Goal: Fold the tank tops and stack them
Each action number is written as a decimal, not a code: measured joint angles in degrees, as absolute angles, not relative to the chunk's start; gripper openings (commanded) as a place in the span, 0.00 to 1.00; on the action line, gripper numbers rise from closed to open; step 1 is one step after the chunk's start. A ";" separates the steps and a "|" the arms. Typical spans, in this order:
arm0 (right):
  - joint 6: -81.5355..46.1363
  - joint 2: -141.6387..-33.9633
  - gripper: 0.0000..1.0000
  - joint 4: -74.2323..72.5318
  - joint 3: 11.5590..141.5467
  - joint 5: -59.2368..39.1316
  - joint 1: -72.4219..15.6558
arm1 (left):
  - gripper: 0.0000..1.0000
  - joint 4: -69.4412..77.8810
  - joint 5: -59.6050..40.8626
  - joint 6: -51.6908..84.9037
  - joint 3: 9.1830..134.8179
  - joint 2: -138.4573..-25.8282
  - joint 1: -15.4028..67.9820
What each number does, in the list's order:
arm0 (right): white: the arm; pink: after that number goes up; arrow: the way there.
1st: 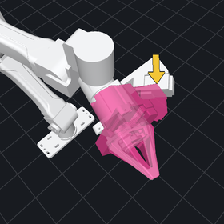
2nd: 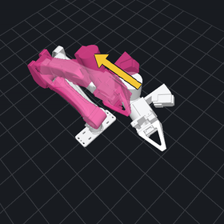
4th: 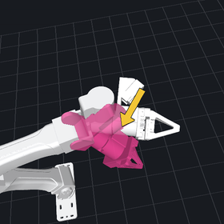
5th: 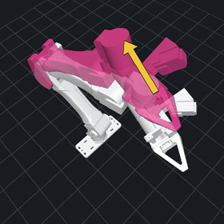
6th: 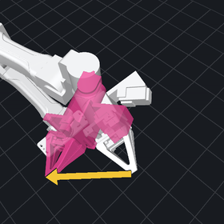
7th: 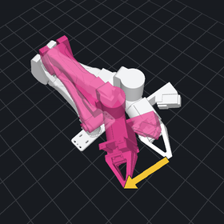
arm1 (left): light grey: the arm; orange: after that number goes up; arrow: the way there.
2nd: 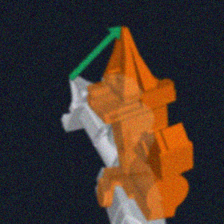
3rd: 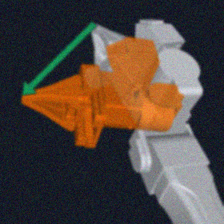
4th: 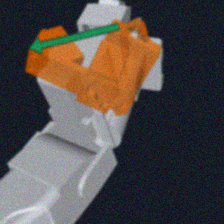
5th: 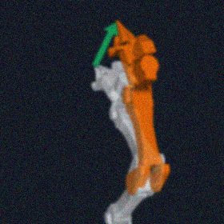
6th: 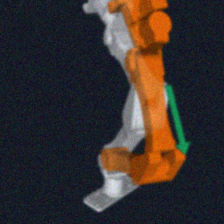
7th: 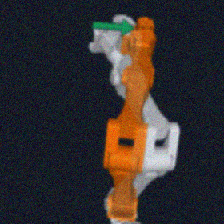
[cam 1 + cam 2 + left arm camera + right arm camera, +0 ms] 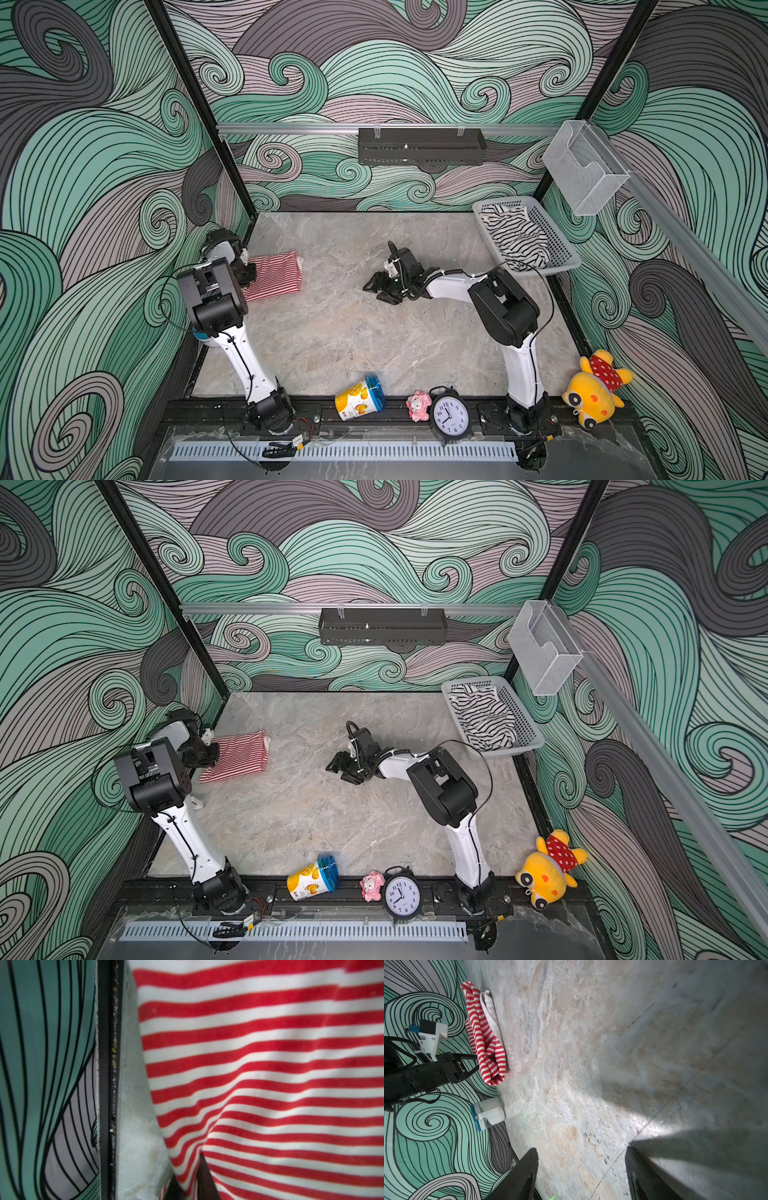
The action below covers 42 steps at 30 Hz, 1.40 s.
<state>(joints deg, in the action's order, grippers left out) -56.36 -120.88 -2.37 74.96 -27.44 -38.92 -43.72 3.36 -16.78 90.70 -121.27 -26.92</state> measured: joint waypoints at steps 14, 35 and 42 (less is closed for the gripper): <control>-56.27 -120.29 0.68 -2.46 74.26 -27.40 -38.92 | 0.39 -44.62 0.54 -17.98 89.89 -112.84 -26.11; -55.94 -111.50 0.68 -1.93 63.57 -25.34 -35.92 | 0.28 -46.06 -1.89 -15.92 89.08 -115.31 -7.27; -55.92 -109.62 0.68 -1.98 61.14 -24.77 -34.72 | 0.24 -45.39 -1.80 -15.97 83.15 -115.39 -6.46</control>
<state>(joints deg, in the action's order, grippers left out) -55.92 -109.62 -1.98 61.14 -24.77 -34.72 -45.39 -1.80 -15.97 83.15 -115.39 -6.46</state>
